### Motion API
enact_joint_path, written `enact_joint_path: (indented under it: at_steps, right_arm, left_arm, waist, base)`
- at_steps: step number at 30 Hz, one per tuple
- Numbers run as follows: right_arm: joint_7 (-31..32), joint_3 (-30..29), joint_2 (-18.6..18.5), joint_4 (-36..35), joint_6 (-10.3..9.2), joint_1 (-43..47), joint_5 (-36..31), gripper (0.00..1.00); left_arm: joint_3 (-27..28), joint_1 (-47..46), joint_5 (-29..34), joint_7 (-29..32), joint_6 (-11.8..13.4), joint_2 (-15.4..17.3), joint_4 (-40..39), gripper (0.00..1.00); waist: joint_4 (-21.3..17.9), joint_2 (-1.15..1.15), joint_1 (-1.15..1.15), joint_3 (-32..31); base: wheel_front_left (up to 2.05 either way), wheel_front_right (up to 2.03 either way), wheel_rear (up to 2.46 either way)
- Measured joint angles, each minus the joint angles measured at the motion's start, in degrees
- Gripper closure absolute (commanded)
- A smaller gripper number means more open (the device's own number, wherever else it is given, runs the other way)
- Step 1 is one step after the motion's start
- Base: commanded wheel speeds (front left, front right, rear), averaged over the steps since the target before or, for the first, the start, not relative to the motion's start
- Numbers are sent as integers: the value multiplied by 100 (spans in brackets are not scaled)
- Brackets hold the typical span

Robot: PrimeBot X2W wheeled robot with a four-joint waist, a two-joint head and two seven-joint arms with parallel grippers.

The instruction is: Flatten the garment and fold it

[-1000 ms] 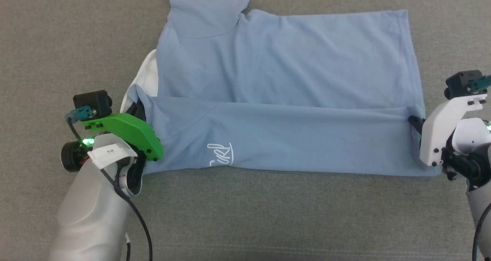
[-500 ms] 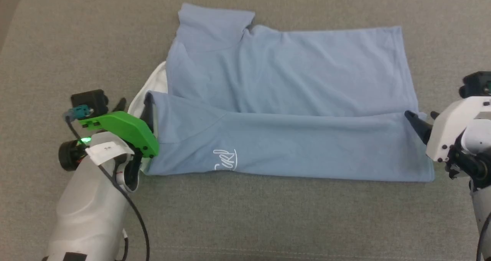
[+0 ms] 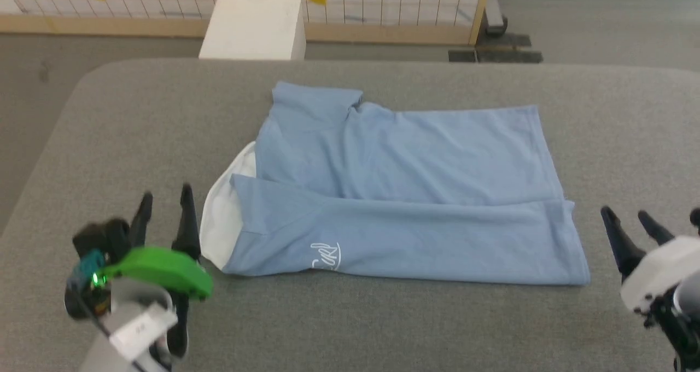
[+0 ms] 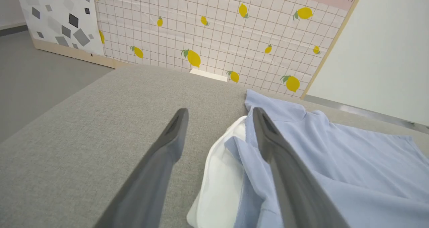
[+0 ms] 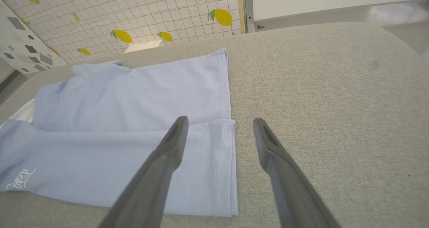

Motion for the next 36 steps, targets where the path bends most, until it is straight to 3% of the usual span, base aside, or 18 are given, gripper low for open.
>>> enact_joint_path:
  at_steps: [8,14,16,24,28,36]
  right_arm:
    - [-134,-219,350,-25,0,684,12,0]
    - [-105,-264,463,-31,0,700,-9,0]
    - [-77,-279,480,-34,0,699,-19,0]
    - [-56,-270,503,-55,0,651,-71,0]
    - [-33,-274,522,-57,0,558,-93,0]
    - [-42,-182,517,-58,0,289,-93,0]
  left_arm:
    - [290,1139,279,-11,58,-381,-877,0]
    - [247,1337,318,101,14,-505,-857,0]
    - [160,1293,291,531,1,-500,-694,0]
    - [-158,253,111,3225,520,-399,-8,0]
    - [-304,-215,116,4055,719,-357,219,0]
    - [-516,-479,257,4979,1013,-151,782,0]
  waist:
    - [38,0,0,-393]
    - [-14,0,0,-459]
    - [-30,0,0,-440]
    - [-110,0,0,-240]
    - [-172,0,0,-63]
    - [-348,0,0,337]
  base:
    - [0,0,0]
    - [0,0,0]
    - [0,0,0]
    - [0,0,0]
    - [0,0,0]
    - [0,0,0]
